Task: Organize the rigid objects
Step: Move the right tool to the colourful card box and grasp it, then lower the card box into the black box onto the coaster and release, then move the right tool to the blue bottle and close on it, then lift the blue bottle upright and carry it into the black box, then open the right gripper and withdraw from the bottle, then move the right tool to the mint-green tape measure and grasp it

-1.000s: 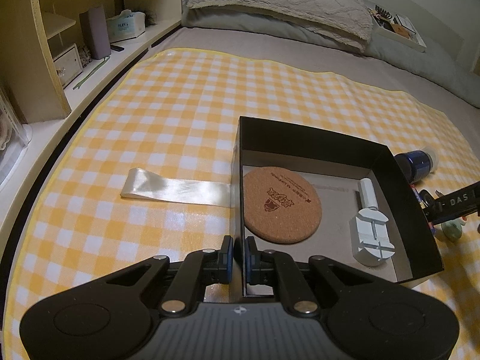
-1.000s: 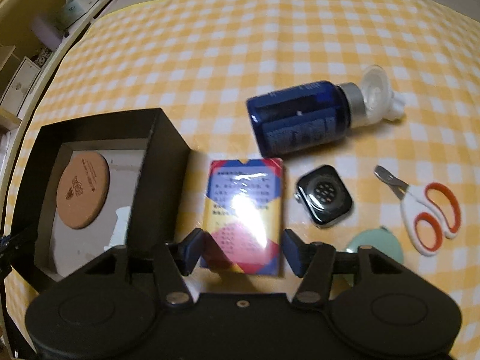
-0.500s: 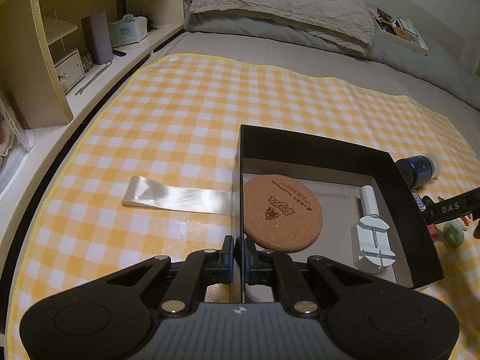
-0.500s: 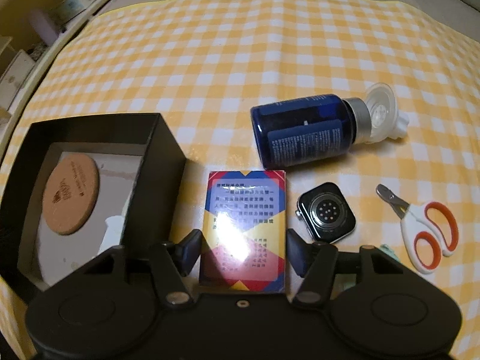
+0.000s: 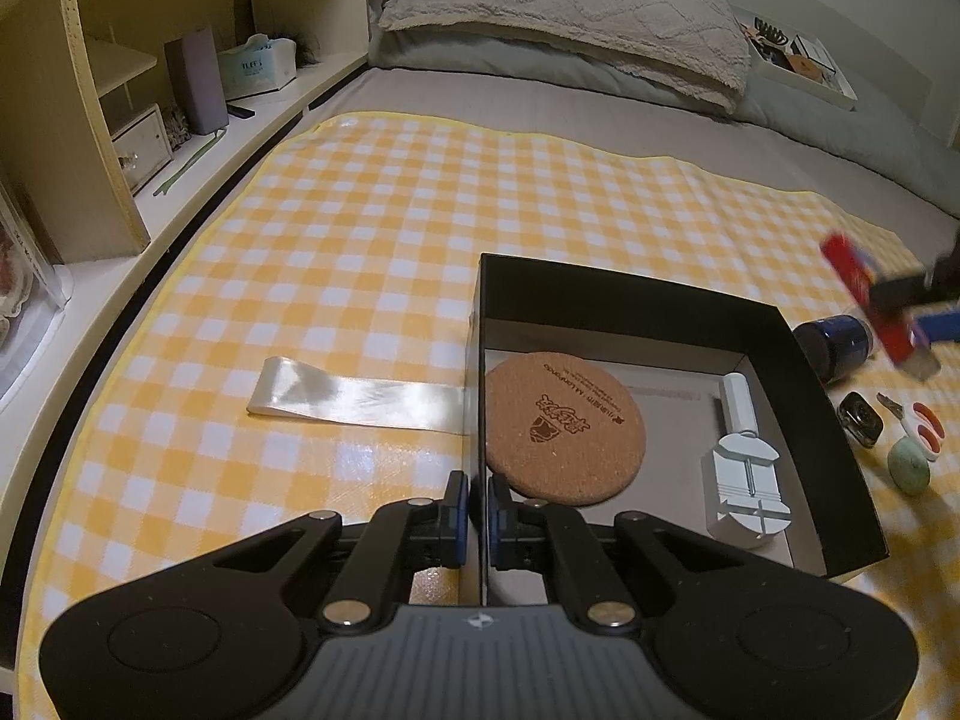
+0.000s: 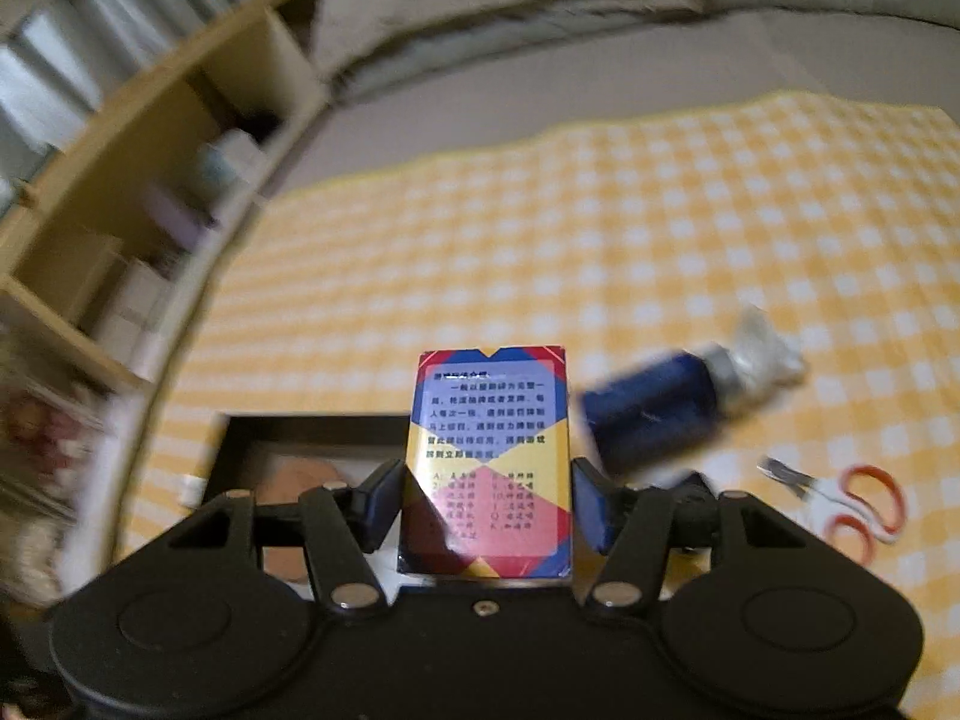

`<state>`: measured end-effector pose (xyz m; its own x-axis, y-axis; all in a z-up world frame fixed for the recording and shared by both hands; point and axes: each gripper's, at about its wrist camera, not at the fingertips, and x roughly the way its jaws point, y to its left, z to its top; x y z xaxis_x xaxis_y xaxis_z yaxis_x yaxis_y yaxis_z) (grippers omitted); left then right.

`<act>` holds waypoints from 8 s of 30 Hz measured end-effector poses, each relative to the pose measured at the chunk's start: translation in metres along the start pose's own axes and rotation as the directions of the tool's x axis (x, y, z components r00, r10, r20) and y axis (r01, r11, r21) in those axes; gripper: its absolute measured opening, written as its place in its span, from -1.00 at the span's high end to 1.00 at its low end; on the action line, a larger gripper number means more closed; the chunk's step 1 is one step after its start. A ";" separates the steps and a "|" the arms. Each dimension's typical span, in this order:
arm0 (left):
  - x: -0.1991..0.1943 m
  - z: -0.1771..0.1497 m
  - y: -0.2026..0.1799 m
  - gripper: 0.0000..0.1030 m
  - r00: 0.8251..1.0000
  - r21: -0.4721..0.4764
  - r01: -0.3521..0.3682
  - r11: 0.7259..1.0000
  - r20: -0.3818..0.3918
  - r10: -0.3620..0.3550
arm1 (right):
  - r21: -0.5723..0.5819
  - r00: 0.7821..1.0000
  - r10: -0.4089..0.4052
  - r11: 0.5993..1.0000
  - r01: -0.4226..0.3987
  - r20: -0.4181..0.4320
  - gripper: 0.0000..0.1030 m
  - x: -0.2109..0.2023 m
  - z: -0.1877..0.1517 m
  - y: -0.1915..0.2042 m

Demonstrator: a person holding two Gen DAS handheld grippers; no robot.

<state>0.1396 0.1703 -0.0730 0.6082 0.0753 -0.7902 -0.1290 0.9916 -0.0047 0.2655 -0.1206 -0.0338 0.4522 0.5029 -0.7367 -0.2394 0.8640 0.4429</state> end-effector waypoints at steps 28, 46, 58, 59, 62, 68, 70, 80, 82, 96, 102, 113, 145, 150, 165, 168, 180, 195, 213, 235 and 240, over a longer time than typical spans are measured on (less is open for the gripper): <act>0.000 0.001 0.004 0.88 1.000 -0.014 0.027 1.000 -0.003 -0.027 | 0.008 0.974 0.167 0.986 -0.168 -0.155 -0.57 0.098 -0.036 0.101; -0.002 0.000 0.003 0.88 1.000 -0.017 0.027 0.999 -0.002 -0.027 | -0.432 0.954 0.015 0.889 -0.149 -0.299 0.53 0.120 -0.068 0.130; -0.002 0.000 0.005 0.88 0.999 -0.021 0.034 0.999 -0.003 -0.034 | -0.331 0.967 0.114 0.925 -0.187 -0.226 0.45 0.106 -0.047 0.124; -0.002 0.000 0.005 0.88 0.999 -0.021 0.033 0.999 -0.004 -0.033 | -0.322 0.969 0.122 0.928 -0.188 -0.214 0.34 0.101 -0.044 0.121; -0.002 0.001 0.004 0.88 1.000 -0.020 0.027 0.999 -0.003 -0.027 | -0.304 0.977 0.146 0.934 -0.187 -0.153 -0.04 0.083 -0.033 0.114; -0.001 0.001 0.000 0.88 1.000 -0.011 0.013 1.000 -0.001 -0.013 | -0.213 0.994 0.106 0.971 -0.107 -0.016 -0.58 0.049 -0.003 0.086; -0.001 0.001 -0.001 0.88 1.000 -0.009 0.009 1.000 -0.001 -0.009 | -0.176 0.997 0.072 0.982 -0.069 0.012 -0.63 0.040 0.007 0.070; -0.001 0.001 -0.001 0.88 1.000 -0.005 0.007 1.000 -0.001 -0.007 | 0.114 0.971 -0.217 0.972 0.205 0.099 -0.90 0.028 0.028 -0.020; -0.001 0.001 0.000 0.88 1.000 -0.004 0.006 1.000 -0.001 -0.006 | 0.213 0.969 -0.240 0.951 0.224 0.052 -0.87 0.031 0.029 -0.042; 0.000 0.002 0.001 0.88 1.000 -0.007 0.013 1.000 -0.002 -0.013 | 0.430 0.982 -0.181 0.883 0.188 -0.057 -0.24 0.071 0.023 -0.072; 0.000 0.001 0.002 0.88 1.000 -0.010 0.020 1.000 0.000 -0.020 | 0.458 0.975 -0.211 0.861 0.219 -0.069 -0.23 0.085 0.024 -0.074; 0.000 0.001 0.003 0.88 1.000 -0.015 0.025 1.000 -0.002 -0.025 | 0.537 0.973 -0.223 0.814 0.221 -0.063 -0.32 0.084 0.017 -0.094; 0.002 0.003 0.000 0.88 1.000 -0.007 0.012 1.000 -0.009 -0.012 | 0.103 0.956 -0.189 0.971 0.216 -0.223 -0.09 0.090 0.009 -0.071; 0.003 0.003 0.001 0.88 1.000 -0.007 0.012 1.000 -0.010 -0.013 | 0.086 0.971 -0.161 0.980 0.178 -0.178 -0.07 0.076 0.014 -0.056; 0.003 0.003 0.001 0.87 1.000 -0.008 0.015 1.000 -0.013 -0.015 | -0.115 0.992 -0.096 0.988 0.106 0.085 -0.01 0.018 0.029 0.013; 0.003 0.003 0.001 0.87 1.000 -0.007 0.015 1.000 -0.012 -0.016 | -0.152 0.990 -0.036 0.987 0.057 0.139 -0.01 0.006 0.033 0.019; 0.003 0.003 0.000 0.87 1.000 -0.007 0.016 1.000 -0.012 -0.016 | -0.213 0.967 0.158 0.956 -0.200 -0.200 -0.01 0.039 -0.011 0.070; 0.002 0.004 0.001 0.86 1.000 -0.013 0.027 1.000 -0.014 -0.027 | -0.438 1.000 -0.018 0.899 0.013 -0.008 -0.02 0.082 -0.035 0.088; 0.004 0.005 -0.001 0.87 1.000 -0.001 0.011 1.000 -0.012 -0.011 | -0.331 0.993 0.089 0.942 -0.057 0.081 -0.81 0.014 -0.013 0.061; 0.003 0.004 -0.007 0.87 1.000 0.023 -0.018 1.000 -0.005 0.018 | -0.218 0.936 -0.216 0.935 0.280 0.277 -1.00 -0.059 -0.032 -0.070; 0.002 0.004 -0.008 0.87 1.000 0.028 -0.026 0.999 -0.003 0.026 | -0.263 0.951 -0.191 0.931 0.254 0.244 -1.00 -0.060 -0.064 -0.086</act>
<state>0.1452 0.1631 -0.0725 0.6022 0.1010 -0.7920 -0.1230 0.9919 0.0330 0.2041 -0.2232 -0.0602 0.6852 0.3073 -0.6604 -0.3339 0.9383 0.0902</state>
